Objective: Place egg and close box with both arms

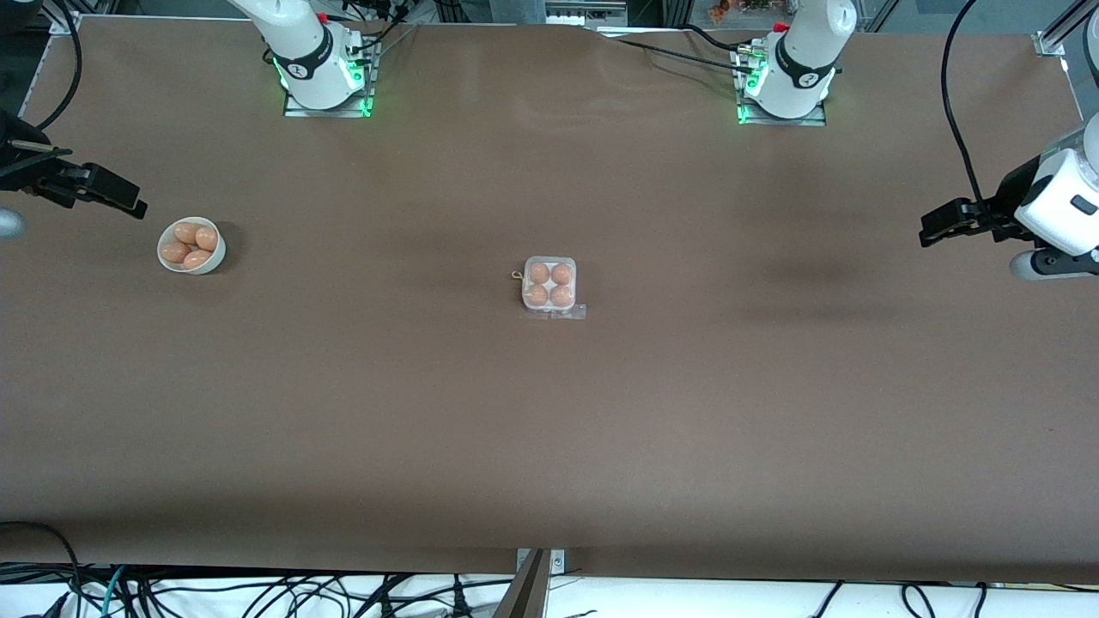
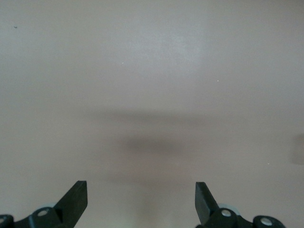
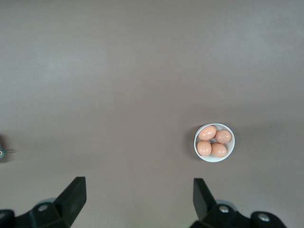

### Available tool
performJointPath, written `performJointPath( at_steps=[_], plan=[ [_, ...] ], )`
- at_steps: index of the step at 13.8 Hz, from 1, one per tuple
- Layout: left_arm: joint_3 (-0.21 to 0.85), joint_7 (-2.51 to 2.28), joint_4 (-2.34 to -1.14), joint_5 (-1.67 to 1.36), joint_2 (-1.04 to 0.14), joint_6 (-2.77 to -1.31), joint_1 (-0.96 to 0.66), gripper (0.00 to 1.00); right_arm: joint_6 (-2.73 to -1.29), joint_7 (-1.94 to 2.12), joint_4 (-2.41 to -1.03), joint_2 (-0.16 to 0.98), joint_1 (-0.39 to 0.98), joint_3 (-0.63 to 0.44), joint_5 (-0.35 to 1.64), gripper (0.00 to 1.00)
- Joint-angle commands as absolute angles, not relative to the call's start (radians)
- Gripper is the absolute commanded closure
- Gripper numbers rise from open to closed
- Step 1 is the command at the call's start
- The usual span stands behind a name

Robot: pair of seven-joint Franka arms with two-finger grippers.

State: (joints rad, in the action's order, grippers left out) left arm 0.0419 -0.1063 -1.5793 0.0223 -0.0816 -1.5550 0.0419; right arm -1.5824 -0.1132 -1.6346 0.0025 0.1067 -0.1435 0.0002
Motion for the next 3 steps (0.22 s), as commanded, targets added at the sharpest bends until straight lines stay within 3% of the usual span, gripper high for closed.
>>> performJointPath(
  at_steps=[1,3],
  plan=[
    [0.048,-0.078,-1.615,-0.002,-0.040,-1.600,0.054,0.00,-1.571,-0.120,-1.611,0.009,0.103,-0.143,0.002,0.00],
    [0.048,-0.078,-1.615,-0.002,-0.040,-1.617,0.055,0.00,-1.571,-0.120,-1.612,0.009,0.103,-0.143,0.003,0.00]
  ],
)
